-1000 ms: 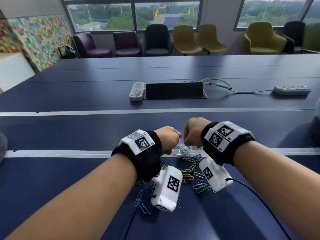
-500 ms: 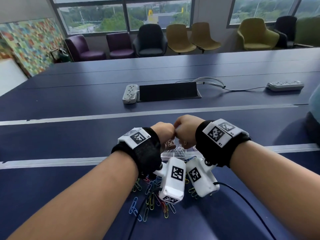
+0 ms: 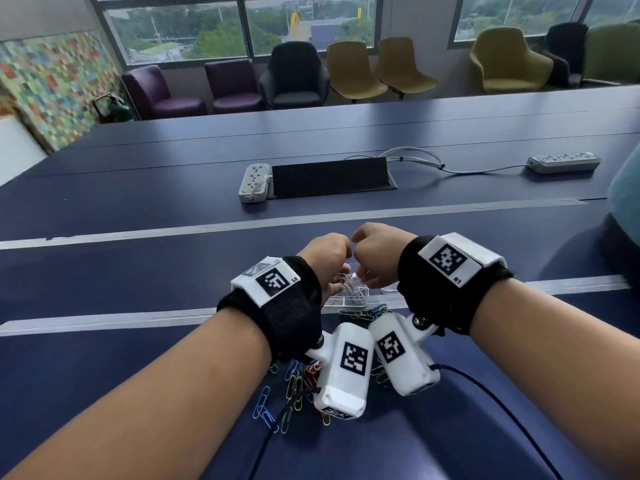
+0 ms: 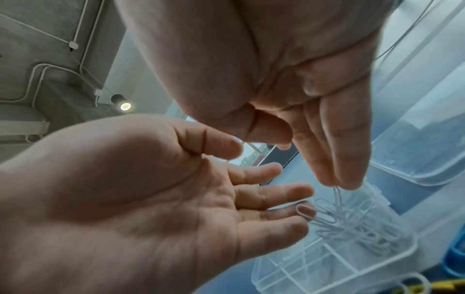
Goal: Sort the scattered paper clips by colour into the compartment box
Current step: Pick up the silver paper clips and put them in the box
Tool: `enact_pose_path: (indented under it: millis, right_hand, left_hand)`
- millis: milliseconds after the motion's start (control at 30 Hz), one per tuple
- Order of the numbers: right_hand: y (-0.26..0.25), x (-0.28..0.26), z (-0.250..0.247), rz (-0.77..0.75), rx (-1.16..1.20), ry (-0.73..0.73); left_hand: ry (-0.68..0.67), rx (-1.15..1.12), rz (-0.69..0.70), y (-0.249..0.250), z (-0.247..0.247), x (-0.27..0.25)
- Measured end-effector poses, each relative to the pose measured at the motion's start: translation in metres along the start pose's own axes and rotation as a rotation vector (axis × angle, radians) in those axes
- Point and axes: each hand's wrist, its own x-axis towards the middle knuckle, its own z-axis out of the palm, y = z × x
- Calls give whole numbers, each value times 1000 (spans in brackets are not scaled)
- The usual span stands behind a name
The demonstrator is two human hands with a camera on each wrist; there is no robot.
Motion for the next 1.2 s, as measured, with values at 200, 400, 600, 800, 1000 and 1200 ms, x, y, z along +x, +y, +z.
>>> enact_pose_path:
  millis: [200, 400, 600, 800, 1000, 1200]
  right_hand:
    - [5, 4, 1, -57, -461, 80]
    - [7, 17, 3, -73, -769, 29]
    - [5, 27, 9, -153, -914, 53]
    - [-5, 31, 7, -212, -1058, 40]
    - [-6, 33, 8, -308, -1185, 18]
    - [0, 31, 1, -292, -1126, -25]
  left_hand:
    - [3, 21, 0, -4, -7, 1]
    - [-27, 120, 94, -13, -13, 3]
    - [-45, 188, 117, -8, -6, -8]
    - [-84, 314, 171, -14, -8, -1]
    - [21, 729, 317, -14, -24, -4]
    - [42, 1222, 381, -19, -29, -12]
